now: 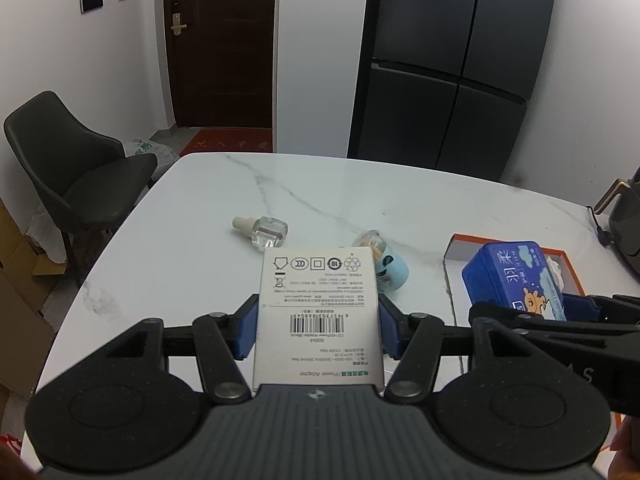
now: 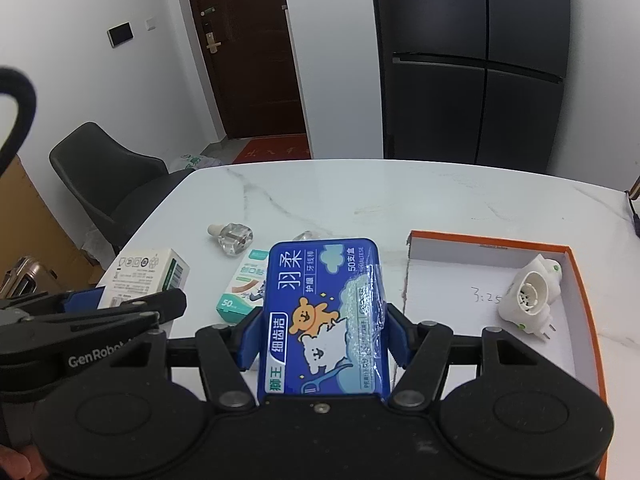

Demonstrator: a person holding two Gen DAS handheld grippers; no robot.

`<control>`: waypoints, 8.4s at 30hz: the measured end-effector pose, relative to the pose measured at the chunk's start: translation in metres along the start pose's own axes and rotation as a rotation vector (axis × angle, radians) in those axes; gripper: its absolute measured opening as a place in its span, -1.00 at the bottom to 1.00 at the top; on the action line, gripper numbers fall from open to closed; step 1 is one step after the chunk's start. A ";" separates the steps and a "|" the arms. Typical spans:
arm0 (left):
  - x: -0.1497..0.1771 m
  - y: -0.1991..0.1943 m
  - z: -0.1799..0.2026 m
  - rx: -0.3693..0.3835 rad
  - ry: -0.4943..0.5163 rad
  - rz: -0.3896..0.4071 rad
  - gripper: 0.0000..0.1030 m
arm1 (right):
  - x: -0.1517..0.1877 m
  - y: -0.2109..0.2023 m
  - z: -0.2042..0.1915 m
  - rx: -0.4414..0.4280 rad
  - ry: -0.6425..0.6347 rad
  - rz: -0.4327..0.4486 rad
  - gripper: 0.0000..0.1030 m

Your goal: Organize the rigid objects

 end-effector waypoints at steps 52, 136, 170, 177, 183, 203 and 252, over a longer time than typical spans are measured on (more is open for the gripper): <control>0.014 -0.007 0.062 0.072 0.029 -0.016 0.16 | 0.009 -0.017 0.029 0.125 0.050 0.006 0.43; 0.036 0.047 0.206 0.219 0.119 -0.116 0.16 | 0.029 0.028 0.166 0.301 0.126 -0.015 0.43; 0.022 0.143 0.228 0.168 0.086 -0.164 0.16 | 0.017 0.078 0.215 0.235 0.067 -0.026 0.48; 0.018 0.159 0.237 0.169 0.092 -0.161 0.38 | 0.017 0.061 0.223 0.232 0.084 -0.006 0.48; 0.012 0.145 0.236 0.178 0.109 -0.143 0.40 | 0.016 0.051 0.219 0.231 0.090 0.007 0.49; 0.017 0.071 0.128 0.050 0.040 -0.121 0.67 | 0.015 0.046 0.133 0.149 0.059 -0.007 0.60; 0.027 0.100 -0.019 -0.108 -0.036 -0.185 0.81 | 0.021 0.114 -0.007 -0.037 -0.051 -0.089 0.60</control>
Point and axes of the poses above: each gripper's, at about its wrist camera, not at the fingertips, and y roughly the way its jaws point, z to its right, x to its underside, the point moved 7 cm from there along y, roughly the way its jaws point, and after that the axes turned 11 degrees about z, right-handed, at the moved point
